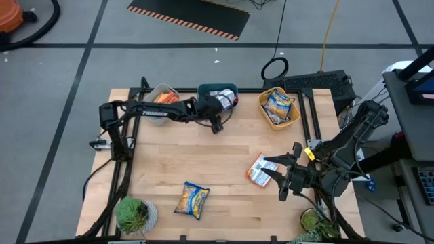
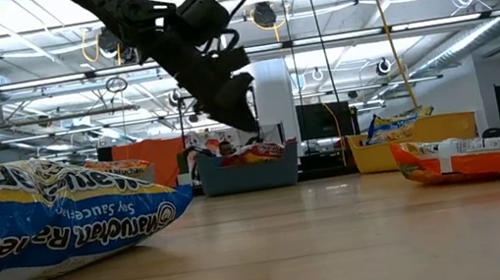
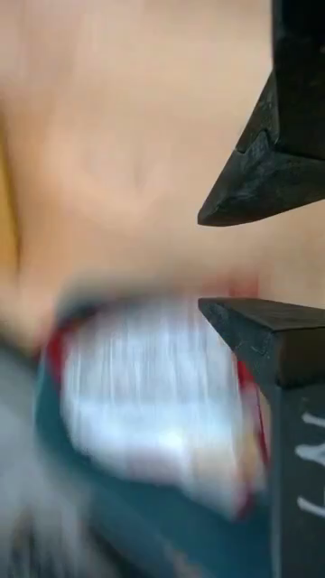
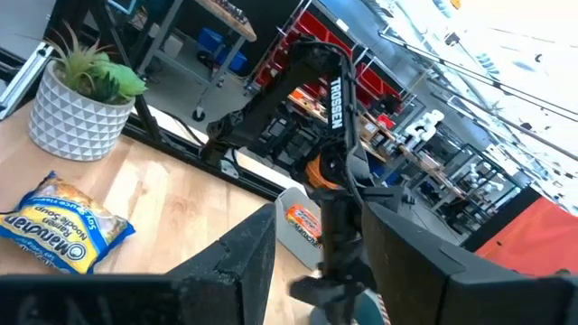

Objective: Sort Maruchan noodles
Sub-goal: Put the red noodle pack into the blue bin, then put the orange noodle pack into the blue bin

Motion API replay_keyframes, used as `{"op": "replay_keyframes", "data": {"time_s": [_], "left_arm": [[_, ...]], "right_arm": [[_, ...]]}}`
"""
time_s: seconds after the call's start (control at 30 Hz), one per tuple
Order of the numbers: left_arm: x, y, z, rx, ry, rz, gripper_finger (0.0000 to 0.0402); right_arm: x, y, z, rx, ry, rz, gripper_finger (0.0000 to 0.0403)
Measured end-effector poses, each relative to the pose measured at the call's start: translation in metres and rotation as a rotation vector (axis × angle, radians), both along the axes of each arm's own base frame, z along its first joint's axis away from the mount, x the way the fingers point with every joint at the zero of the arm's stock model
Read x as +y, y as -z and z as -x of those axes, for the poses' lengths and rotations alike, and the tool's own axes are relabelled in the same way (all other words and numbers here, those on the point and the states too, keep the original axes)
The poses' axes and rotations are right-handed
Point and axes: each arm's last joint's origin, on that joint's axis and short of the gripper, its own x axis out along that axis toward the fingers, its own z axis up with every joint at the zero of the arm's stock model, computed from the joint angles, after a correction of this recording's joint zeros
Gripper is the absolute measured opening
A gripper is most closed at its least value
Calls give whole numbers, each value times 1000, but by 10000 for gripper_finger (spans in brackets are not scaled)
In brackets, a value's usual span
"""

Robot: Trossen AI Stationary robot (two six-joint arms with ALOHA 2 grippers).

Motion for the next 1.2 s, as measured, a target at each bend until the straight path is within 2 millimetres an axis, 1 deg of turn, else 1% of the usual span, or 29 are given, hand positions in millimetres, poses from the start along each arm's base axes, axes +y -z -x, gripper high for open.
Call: {"op": "replay_keyframes", "data": {"time_s": [0.07,0.17,0.23,0.4,0.5,0.6,0.73,0.8,0.9,0.97,1.07,1.13,1.2], "left_arm": [[-5,4,-4,-12,94,56,145],[-5,8,-5,14,88,22,145],[0,12,-7,10,59,-13,145],[19,27,-4,53,13,-12,145],[30,30,1,89,-56,-44,145],[39,30,9,142,-173,-111,145],[44,17,14,151,-338,-249,145],[44,14,16,155,-374,-275,145],[36,6,17,148,-353,-255,145],[23,0,17,146,-314,-230,145],[-1,-6,19,187,-239,-187,145],[-19,-15,25,214,-196,-156,145],[-38,-25,28,204,-156,-123,145]], "right_arm": [[0,0,0,-1,0,-2,162],[0,0,0,-1,0,-4,162],[0,-1,0,-9,0,-13,162],[0,-3,-1,-27,-1,-31,162],[0,-4,-1,-31,-1,-34,162],[0,-4,-1,-30,-1,-33,162],[0,-4,-1,-30,-1,-32,162],[0,-3,-1,-22,-1,-25,162],[0,0,0,-8,0,-26,162],[0,1,0,-4,2,-33,162],[-1,1,0,-13,5,-64,162],[-1,1,-1,-25,11,-96,162],[-2,0,-2,-42,19,-142,162]]}}
